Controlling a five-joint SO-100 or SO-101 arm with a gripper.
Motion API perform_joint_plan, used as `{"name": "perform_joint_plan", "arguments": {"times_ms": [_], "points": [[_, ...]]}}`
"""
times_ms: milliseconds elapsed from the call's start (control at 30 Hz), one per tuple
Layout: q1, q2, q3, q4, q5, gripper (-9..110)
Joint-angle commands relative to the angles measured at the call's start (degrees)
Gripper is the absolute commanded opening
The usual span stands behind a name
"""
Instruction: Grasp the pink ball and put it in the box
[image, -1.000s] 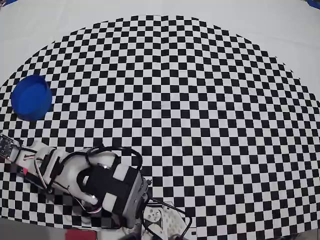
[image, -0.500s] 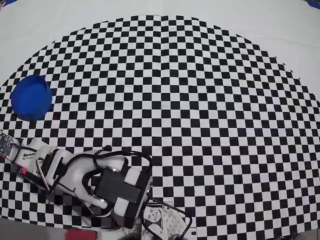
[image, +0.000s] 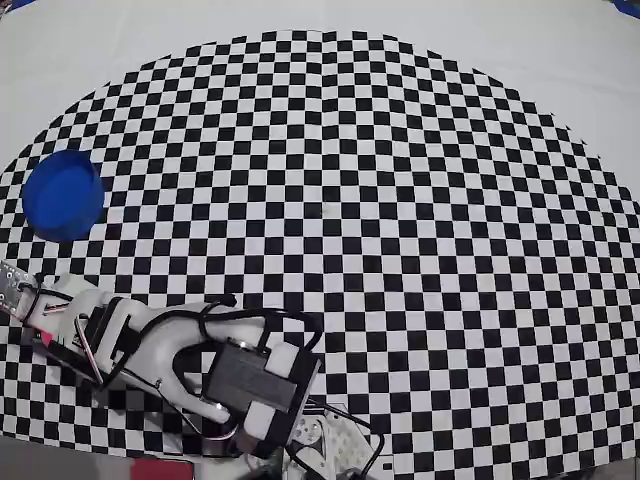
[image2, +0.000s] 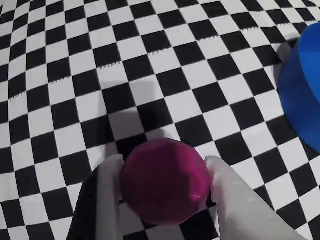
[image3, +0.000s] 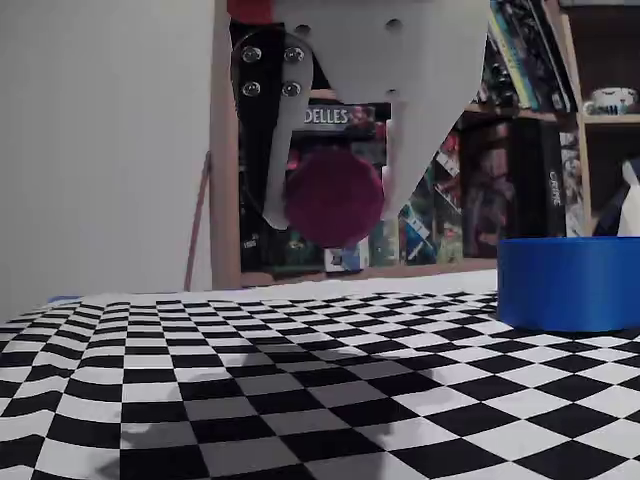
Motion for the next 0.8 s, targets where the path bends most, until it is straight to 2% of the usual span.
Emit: {"name": "perform_joint_plan", "arguments": {"times_ms": [0, 767], "points": [[0.7, 4.7, 0.0, 0.1, 0.3, 0], [5.4, 8.8, 0.9, -0.4, 0.2, 0]]}}
